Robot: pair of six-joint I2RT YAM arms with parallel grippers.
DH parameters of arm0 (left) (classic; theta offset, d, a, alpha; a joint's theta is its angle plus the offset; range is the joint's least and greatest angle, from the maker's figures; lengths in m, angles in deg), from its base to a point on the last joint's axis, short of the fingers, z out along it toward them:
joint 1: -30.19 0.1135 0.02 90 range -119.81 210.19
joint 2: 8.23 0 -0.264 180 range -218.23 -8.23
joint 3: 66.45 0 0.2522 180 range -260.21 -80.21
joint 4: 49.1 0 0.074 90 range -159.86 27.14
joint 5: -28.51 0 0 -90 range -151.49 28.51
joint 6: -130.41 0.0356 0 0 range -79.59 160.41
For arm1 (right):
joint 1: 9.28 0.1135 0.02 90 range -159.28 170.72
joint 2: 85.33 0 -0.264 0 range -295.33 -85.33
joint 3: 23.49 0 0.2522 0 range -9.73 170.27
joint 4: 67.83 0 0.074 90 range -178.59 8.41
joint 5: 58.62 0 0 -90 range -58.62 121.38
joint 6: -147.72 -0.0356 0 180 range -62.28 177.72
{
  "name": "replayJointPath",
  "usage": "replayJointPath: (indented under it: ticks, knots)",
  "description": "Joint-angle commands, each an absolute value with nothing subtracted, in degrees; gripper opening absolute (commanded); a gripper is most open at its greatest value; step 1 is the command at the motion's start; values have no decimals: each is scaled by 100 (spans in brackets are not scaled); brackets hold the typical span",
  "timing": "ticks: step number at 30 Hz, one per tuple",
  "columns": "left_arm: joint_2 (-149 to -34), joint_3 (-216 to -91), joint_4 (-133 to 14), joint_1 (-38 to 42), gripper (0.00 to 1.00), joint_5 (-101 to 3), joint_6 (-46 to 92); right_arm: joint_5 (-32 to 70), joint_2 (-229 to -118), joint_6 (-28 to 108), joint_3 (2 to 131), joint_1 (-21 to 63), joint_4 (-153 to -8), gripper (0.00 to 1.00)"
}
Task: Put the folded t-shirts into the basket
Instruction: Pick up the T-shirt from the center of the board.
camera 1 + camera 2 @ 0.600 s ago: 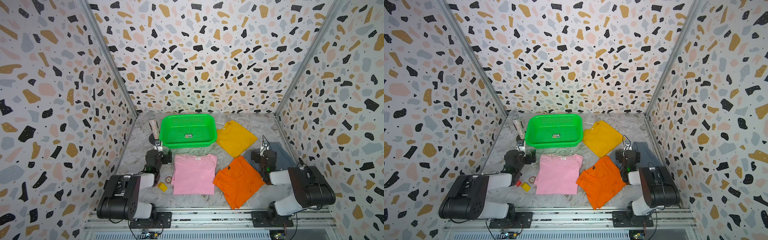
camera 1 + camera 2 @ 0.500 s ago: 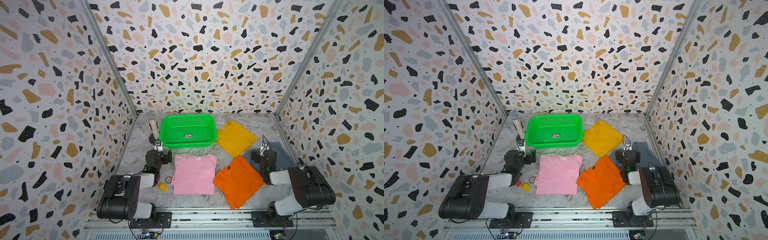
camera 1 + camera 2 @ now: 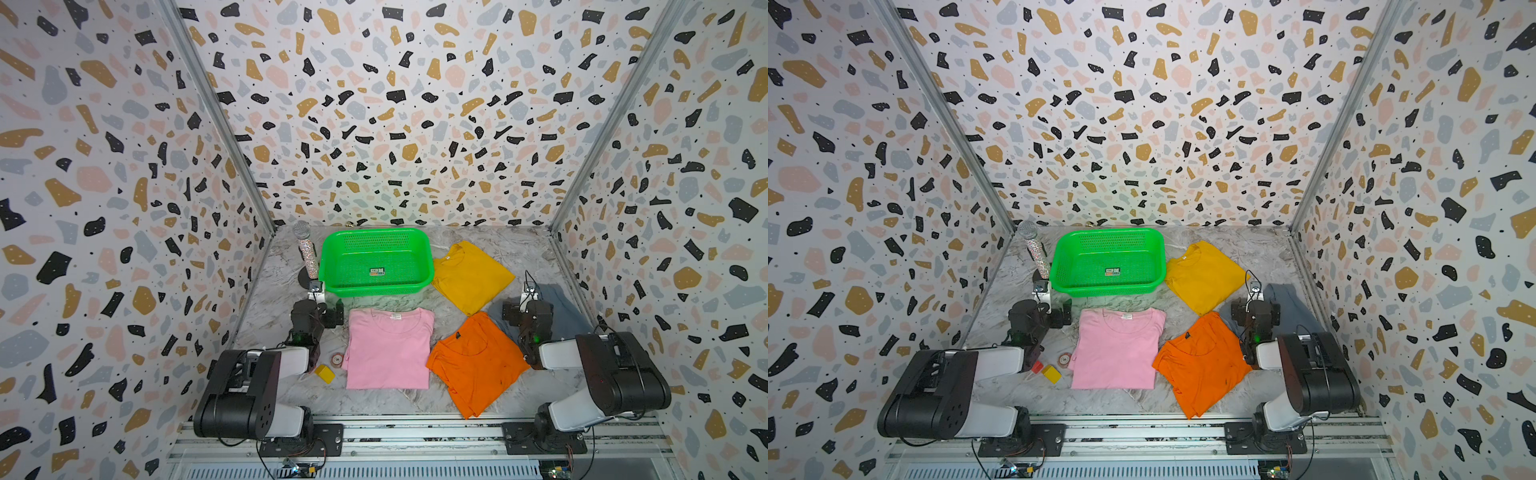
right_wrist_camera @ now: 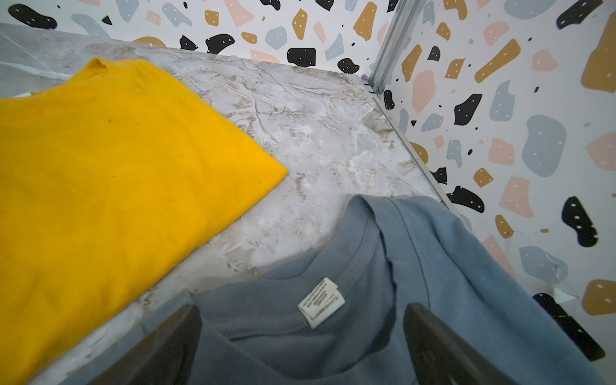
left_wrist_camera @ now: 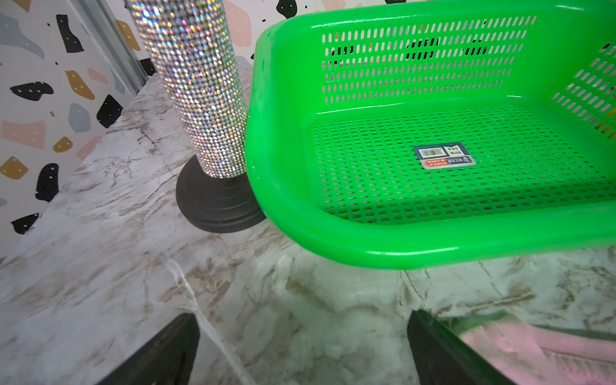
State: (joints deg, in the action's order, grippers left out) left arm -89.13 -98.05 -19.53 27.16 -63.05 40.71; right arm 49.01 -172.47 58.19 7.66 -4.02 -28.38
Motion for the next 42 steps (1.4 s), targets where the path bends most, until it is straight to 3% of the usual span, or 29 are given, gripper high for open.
replayJointPath:
  ticks: [1,11,20,25,28,31,42]
  knots:
    - [-8883,-9937,-1795,2694,100,-6334,4111,4971,-17252,5855,913,-381,-2745,100]
    - [-8605,-9950,-1960,2694,100,-5855,4315,4024,-16668,6212,689,-383,-2825,100]
    - [-6451,-11261,-6494,2700,100,-4946,5334,3250,-14437,6605,1879,-381,-6070,100]
    - [-6022,-12057,-9217,2702,100,-3995,6637,2295,-14912,6394,3758,-383,-9285,100]
    - [-6117,-12333,-10111,2703,100,-3693,6991,687,-15232,6356,4260,-382,-10219,100]
    - [-6398,-12477,-10380,2702,100,-3730,7144,-17,-15584,6048,4323,-139,-10362,100]
    - [-8394,-13212,-10427,2665,92,-3645,6775,290,-17166,5463,4343,1323,-9993,90]
